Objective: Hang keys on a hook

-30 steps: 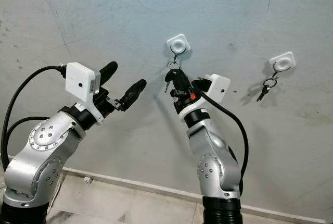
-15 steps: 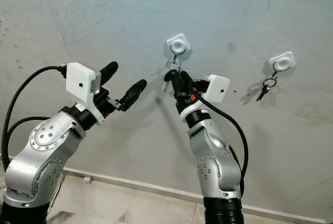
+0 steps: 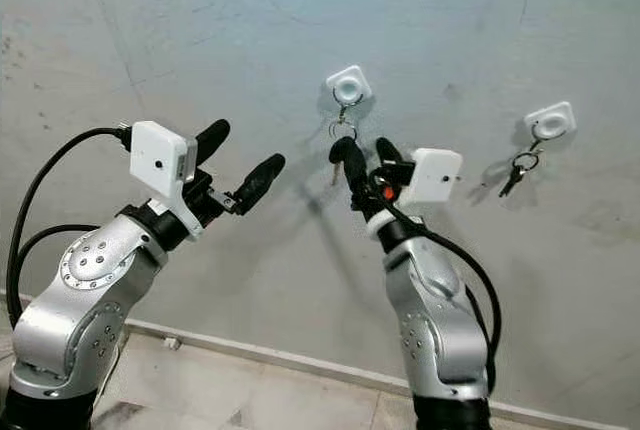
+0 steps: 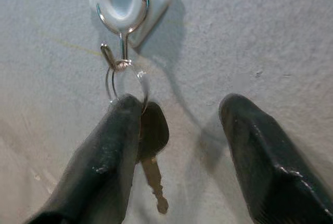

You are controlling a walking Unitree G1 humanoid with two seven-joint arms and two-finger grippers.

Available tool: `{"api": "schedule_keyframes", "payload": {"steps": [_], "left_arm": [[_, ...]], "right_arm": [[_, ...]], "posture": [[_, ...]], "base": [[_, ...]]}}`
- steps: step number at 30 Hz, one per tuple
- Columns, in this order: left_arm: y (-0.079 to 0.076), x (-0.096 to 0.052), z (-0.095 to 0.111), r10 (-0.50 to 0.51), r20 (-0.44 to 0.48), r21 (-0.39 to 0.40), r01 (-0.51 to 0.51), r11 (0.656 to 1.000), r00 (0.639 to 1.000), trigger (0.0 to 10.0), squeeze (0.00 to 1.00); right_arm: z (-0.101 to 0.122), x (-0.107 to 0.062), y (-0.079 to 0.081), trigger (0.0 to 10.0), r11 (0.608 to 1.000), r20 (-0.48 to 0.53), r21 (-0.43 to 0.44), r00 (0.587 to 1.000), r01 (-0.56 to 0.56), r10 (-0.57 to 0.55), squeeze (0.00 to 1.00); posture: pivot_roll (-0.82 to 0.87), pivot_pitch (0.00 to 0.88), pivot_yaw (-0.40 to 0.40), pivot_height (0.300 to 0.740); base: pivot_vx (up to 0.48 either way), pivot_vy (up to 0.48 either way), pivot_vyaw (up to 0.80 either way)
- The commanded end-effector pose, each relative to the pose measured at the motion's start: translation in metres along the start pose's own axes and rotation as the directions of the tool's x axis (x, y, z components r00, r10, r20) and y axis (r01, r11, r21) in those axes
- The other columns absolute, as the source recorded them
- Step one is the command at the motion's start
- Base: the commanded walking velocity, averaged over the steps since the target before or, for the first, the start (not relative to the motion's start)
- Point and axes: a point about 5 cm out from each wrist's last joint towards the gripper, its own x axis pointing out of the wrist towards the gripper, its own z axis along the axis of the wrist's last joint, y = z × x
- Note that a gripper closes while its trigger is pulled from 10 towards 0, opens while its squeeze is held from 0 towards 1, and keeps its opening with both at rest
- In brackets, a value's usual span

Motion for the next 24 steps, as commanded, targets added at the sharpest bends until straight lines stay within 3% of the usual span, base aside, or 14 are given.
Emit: {"api": "schedule_keyframes", "payload": {"steps": [1, 11, 24], "left_arm": [[-0.001, 0.002, -0.001, -0.002, -0.001, -0.001, 0.002, 1.000, 1.000, 10.0, 0.00], [-0.003, 0.005, -0.003, -0.005, 0.003, -0.008, 0.005, 1.000, 1.000, 10.0, 0.00], [-0.001, -0.013, -0.023, 0.035, -0.046, 0.045, -0.033, 0.998, 0.998, 10.0, 0.00]], "right_arm": [[-0.007, -0.007, -0.010, 10.0, 0.998, -0.047, -0.024, 0.997, 0.052, -0.054, 1.00], [-0.006, -0.018, -0.003, 10.0, 0.999, -0.073, -0.039, 0.997, -0.038, 0.035, 1.00], [0.013, -0.045, -0.026, 10.0, 0.972, -0.040, -0.210, 0.993, 0.101, -0.112, 1.00]], "posture": [[0.20, 0.000, -0.021, 0.740], [0.19, 0.000, -0.025, 0.740], [0.17, 0.000, -0.036, 0.740]], "base": [[0.000, 0.000, 0.00], [0.000, 0.000, 0.00], [0.000, 0.000, 0.00]]}}
